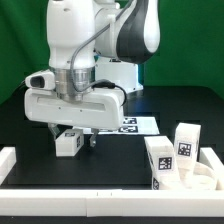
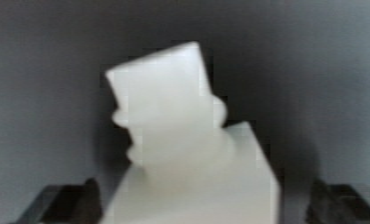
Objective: Assemble stool
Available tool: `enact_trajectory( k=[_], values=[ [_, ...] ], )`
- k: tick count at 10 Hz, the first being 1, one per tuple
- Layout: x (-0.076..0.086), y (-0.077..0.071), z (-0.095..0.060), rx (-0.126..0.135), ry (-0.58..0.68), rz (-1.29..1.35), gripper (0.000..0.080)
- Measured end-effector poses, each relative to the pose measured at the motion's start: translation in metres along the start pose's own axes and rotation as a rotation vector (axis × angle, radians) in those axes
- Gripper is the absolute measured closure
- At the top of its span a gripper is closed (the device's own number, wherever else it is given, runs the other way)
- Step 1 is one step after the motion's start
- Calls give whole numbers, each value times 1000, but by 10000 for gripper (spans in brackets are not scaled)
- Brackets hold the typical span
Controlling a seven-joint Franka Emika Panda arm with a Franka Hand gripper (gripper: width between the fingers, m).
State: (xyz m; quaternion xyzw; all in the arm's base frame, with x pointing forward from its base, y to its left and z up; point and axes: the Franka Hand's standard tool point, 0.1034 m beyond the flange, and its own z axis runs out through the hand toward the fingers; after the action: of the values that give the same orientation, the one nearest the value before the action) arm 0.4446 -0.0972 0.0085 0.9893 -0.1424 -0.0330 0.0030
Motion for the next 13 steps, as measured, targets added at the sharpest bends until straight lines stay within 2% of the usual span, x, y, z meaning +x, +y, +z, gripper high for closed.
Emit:
enact_trajectory(
  k=[1,2,3,4,5,8,10,11,13],
  values=[
    [5,-4,-8,16,-113,-12,171],
    [23,1,-20,13,-188,-26,154],
    [34,4,-28,11,-290,-46,154],
    [53,8,-35,8,-375,-61,151],
    [69,12,-33,5,-417,-61,150],
    [65,15,-30,5,-624,-41,150],
    [59,9,-27,-1,-664,-2,150],
    [49,4,-29,2,-706,52,150],
    [49,5,-29,-2,-703,55,150]
  ],
)
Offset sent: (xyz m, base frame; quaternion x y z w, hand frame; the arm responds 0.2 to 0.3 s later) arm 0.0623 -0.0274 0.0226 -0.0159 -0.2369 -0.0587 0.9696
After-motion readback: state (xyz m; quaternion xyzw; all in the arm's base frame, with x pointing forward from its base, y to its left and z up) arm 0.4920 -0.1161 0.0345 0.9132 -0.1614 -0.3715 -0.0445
